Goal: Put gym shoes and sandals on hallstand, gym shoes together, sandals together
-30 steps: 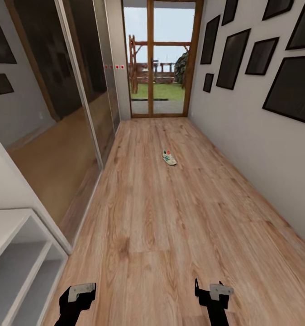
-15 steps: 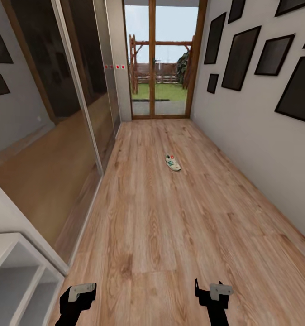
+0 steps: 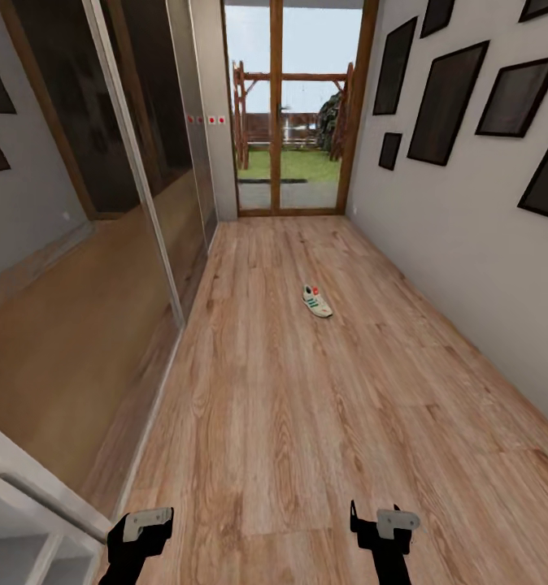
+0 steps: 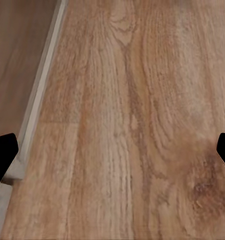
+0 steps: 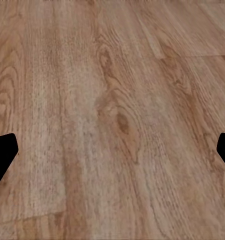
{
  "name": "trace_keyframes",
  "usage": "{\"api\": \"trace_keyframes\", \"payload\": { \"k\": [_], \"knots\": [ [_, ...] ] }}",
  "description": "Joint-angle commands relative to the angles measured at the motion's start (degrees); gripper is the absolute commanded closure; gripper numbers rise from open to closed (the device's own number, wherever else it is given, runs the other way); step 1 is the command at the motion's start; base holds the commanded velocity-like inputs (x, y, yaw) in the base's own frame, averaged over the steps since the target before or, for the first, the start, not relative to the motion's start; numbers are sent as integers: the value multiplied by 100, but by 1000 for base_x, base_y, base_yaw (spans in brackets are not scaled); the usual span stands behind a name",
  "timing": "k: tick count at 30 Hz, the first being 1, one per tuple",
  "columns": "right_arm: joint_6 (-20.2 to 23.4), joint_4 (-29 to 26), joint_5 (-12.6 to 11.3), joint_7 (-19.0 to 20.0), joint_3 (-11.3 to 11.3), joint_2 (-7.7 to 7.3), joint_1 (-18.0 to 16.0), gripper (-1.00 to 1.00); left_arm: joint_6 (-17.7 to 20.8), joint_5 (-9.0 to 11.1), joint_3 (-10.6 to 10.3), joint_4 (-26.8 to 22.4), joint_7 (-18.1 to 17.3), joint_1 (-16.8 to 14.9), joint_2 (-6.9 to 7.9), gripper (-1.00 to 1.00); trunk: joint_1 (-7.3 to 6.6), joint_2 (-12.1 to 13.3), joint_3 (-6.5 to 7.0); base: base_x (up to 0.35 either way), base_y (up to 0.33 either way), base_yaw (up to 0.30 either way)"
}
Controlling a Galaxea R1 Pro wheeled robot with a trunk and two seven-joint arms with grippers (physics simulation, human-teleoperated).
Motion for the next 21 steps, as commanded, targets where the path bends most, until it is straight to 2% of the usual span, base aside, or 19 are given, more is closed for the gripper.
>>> {"api": "trace_keyframes", "payload": {
  "k": [1, 21],
  "knots": [
    [-12, 4, 61, -28, -35, 4, -4, -100, -22, -65, 28, 3, -4, -4, -7, -100, 3, -2, -5, 339, 30, 0],
    [-12, 4, 61, -28, -33, 4, -4, -100, -30, -69, 27, 2, -5, -4, -7, -100, 3, -2, -5, 339, 6, 0]
  ]
}}
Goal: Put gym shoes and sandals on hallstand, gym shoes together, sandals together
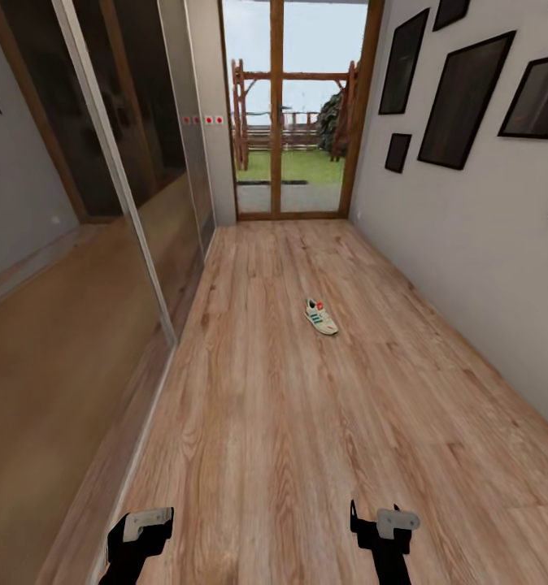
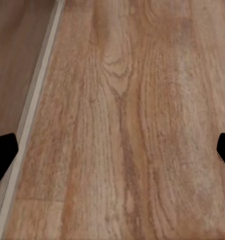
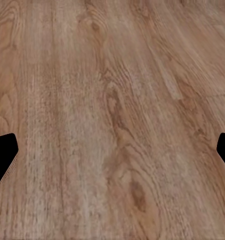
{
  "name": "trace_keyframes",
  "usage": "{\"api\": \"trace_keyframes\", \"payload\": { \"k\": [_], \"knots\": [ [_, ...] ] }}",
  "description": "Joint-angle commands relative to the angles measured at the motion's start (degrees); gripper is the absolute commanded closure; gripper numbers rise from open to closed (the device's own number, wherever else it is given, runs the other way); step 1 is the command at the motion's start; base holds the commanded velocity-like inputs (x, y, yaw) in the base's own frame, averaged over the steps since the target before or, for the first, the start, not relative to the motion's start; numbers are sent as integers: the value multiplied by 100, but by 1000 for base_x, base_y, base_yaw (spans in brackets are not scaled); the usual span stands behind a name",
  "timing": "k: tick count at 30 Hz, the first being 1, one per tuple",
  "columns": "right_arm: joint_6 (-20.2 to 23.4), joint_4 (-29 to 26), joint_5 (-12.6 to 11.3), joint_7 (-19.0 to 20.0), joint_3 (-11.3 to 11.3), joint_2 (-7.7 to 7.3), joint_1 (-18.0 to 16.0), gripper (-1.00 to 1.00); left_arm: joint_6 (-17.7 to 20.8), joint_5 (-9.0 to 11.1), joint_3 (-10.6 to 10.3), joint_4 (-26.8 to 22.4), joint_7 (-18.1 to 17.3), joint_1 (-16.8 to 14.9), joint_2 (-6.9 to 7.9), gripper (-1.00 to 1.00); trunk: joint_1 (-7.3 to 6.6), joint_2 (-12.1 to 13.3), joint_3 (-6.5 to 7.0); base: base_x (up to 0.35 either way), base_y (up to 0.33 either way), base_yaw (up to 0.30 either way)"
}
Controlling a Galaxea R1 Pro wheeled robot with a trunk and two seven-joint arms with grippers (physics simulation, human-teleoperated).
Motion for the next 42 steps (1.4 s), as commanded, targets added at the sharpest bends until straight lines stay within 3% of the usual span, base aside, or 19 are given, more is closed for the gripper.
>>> {"api": "trace_keyframes", "payload": {
  "k": [1, 22, 42],
  "knots": [
    [-11, 4, 61, -28, -32, 4, -4, -100, -21, -60, 31, 2, -4, -4, -7, -100, 3, -2, -5, 339, 0, 0],
    [-11, 4, 59, -28, -40, -2, -4, -100, -22, -60, 32, 2, -4, -4, -7, -100, 3, -2, -5, 339, 0, 0],
    [-20, 4, 52, -37, -42, -5, -4, -100, -24, -57, 35, 2, -4, -4, -7, -100, 3, -2, -5, 339, 6, 74]
  ]
}}
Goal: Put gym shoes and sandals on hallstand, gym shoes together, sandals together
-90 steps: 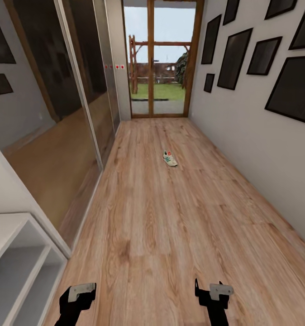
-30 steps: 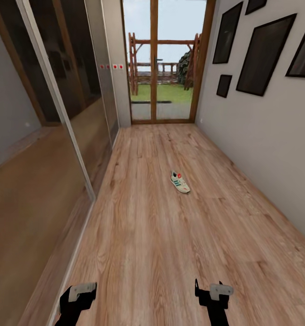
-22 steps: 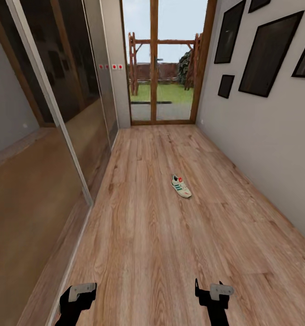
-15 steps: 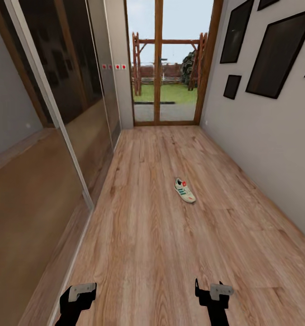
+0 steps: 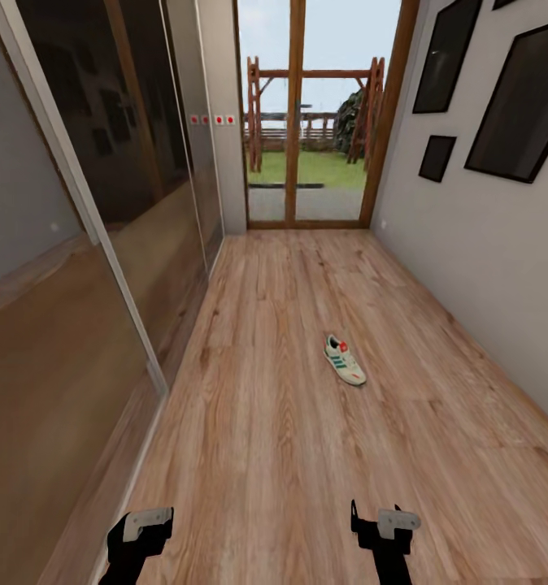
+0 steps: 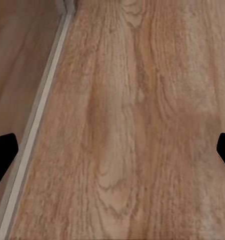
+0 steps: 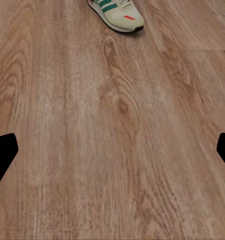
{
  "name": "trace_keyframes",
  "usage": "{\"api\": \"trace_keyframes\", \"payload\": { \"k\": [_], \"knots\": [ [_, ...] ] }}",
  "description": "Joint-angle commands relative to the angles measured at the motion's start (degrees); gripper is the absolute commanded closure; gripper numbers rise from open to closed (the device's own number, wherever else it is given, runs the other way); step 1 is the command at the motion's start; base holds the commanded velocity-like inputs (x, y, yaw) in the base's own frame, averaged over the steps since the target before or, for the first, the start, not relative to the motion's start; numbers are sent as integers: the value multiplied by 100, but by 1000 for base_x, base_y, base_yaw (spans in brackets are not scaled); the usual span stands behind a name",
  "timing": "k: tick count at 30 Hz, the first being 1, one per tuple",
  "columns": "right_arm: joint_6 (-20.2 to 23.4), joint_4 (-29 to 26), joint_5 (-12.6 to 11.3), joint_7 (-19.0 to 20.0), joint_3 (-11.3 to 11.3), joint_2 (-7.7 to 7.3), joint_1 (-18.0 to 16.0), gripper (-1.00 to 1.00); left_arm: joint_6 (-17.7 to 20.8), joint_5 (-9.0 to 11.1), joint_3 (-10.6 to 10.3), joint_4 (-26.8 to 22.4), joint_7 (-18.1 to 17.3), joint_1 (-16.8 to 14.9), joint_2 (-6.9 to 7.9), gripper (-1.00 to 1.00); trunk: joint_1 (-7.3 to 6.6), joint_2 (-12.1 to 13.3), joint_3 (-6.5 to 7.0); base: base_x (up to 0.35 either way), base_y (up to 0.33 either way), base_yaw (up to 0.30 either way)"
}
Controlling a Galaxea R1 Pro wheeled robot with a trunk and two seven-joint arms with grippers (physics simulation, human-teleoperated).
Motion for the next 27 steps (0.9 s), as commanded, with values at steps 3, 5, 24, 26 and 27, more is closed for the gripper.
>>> {"api": "trace_keyframes", "payload": {
  "k": [3, 5, 24, 26, 27],
  "knots": [
    [-11, 4, 61, -29, -31, 4, -4, -100, -27, -63, 26, 2, -4, -4, -7, -100, 3, -2, -5, 339, 61, 1],
    [-11, 4, 61, -29, -31, 4, -4, -100, -28, -64, 25, 2, -4, -4, -10, -100, 3, -2, -5, 339, 33, 0],
    [-11, 4, 61, -29, -31, 4, -4, -100, -29, -71, 24, 2, -4, -4, -10, -100, 3, -2, -5, 339, 2, 0],
    [-11, 4, 61, -29, -31, 4, -4, -100, -29, -70, 24, 2, -4, -4, -11, -100, 3, -2, -5, 339, 0, 0],
    [-11, 4, 61, -29, -31, 4, -4, -100, -29, -71, 24, 2, -4, -4, -10, -100, 3, -2, -5, 339, 0, 0]
  ]
}}
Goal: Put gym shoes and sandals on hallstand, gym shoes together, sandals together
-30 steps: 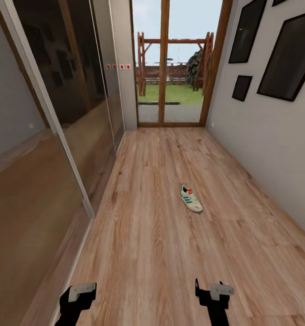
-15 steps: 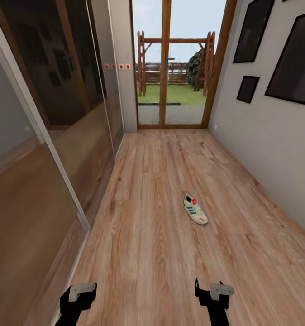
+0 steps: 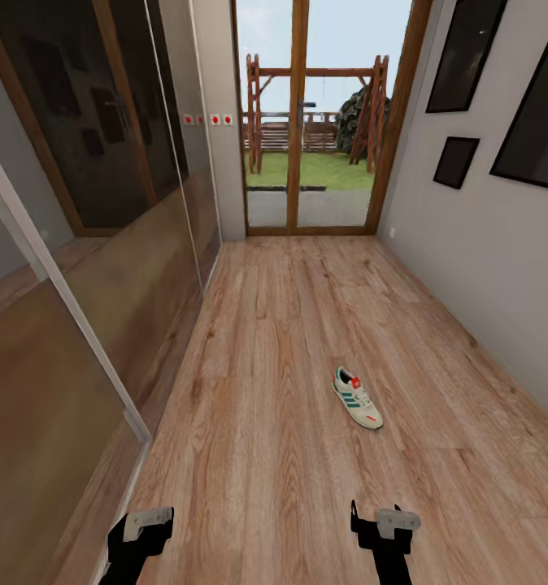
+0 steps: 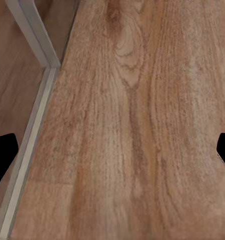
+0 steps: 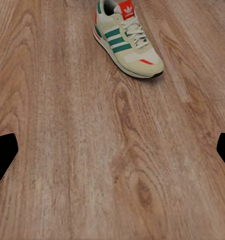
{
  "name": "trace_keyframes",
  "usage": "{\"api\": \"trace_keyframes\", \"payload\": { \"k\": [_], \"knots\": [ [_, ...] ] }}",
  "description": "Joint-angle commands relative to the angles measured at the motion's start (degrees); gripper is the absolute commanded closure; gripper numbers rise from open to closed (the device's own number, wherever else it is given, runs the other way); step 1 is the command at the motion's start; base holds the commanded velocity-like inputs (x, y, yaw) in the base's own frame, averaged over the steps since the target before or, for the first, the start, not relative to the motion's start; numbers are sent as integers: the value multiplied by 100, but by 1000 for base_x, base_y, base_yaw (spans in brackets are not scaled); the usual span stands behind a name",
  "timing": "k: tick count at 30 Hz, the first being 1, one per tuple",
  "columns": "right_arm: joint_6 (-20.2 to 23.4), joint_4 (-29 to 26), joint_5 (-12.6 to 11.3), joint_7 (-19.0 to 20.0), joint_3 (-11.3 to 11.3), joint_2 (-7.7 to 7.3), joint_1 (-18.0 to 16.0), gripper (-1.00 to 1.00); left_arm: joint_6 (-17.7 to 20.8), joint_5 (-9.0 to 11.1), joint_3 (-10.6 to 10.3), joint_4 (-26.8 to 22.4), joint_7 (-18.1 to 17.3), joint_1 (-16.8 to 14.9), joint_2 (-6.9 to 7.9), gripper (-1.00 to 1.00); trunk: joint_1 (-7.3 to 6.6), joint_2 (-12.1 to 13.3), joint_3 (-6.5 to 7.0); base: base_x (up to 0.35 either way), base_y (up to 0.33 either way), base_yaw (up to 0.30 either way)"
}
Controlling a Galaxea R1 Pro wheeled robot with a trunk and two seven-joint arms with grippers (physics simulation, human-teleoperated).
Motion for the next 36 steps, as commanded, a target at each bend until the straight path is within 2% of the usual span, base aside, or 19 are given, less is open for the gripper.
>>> {"api": "trace_keyframes", "payload": {
  "k": [1, 14, 36],
  "knots": [
    [-11, 4, 61, -29, -32, 4, -4, -100, -21, -59, 30, 2, -4, -4, -6, -100, 3, -2, -5, 339, 0, 0],
    [-11, 4, 61, -29, -40, -1, -4, -100, -24, -54, 30, 2, -4, -4, -4, -100, 3, -2, -5, 339, 16, 0],
    [-11, 4, 61, -29, -39, -5, -4, -100, -41, -67, 19, -7, -4, -4, -13, -100, 3, -2, -5, 334, 105, 0]
  ]
}}
